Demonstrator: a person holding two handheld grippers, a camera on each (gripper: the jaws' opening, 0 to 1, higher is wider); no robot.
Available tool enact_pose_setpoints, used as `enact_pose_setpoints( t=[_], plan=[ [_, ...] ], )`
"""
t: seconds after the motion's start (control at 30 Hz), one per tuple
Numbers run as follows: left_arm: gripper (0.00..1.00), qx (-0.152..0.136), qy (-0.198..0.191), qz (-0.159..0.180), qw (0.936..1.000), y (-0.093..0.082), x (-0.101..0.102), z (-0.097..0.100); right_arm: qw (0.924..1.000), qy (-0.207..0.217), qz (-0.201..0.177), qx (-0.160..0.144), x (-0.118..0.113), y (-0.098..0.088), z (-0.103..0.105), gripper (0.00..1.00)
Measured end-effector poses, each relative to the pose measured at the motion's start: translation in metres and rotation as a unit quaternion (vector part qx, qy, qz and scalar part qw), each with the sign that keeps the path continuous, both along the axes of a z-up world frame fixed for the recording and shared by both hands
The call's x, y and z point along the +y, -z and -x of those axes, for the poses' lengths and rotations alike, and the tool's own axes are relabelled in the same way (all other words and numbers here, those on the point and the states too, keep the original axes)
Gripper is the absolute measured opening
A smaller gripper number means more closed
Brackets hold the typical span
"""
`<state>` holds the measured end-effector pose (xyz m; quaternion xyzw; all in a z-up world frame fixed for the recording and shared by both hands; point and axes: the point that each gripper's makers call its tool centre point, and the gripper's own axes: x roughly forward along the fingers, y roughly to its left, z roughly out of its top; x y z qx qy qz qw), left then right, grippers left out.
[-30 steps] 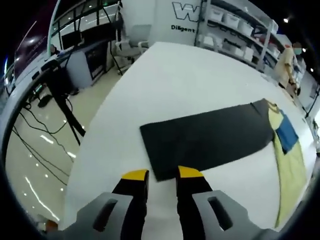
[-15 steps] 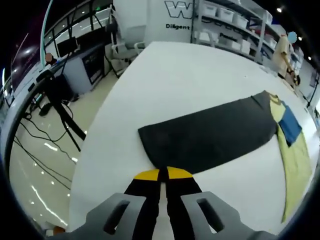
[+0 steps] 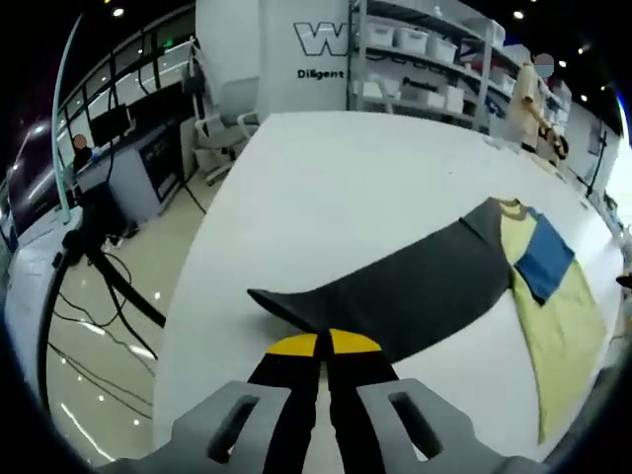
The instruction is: Fold the garment on the visible template until the final outline fits inside the template.
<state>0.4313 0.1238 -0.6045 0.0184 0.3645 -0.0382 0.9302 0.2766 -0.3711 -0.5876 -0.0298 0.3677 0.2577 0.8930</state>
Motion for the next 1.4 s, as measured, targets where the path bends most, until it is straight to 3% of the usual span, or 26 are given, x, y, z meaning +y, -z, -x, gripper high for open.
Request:
enact_pose_setpoints(
  t=[0.27,0.63,1.4],
  plan=[
    [0.0,-0.014,0.055,-0.005,0.9984,-0.026,-0.045,-0.019,1.0,0.001,0.004,0.007,-0.003,0.003,0.003,0.99],
    [0.0,-0.032,0.117,0.006,0.9926,-0.044,-0.106,-0.037,0.9999,0.002,0.006,0.013,-0.007,0.006,0.008,0.99],
    [0.0,-0.058,0.185,0.042,0.98,-0.074,-0.199,-0.064,0.9996,-0.001,0.01,0.025,-0.009,0.015,0.013,0.99]
  ],
)
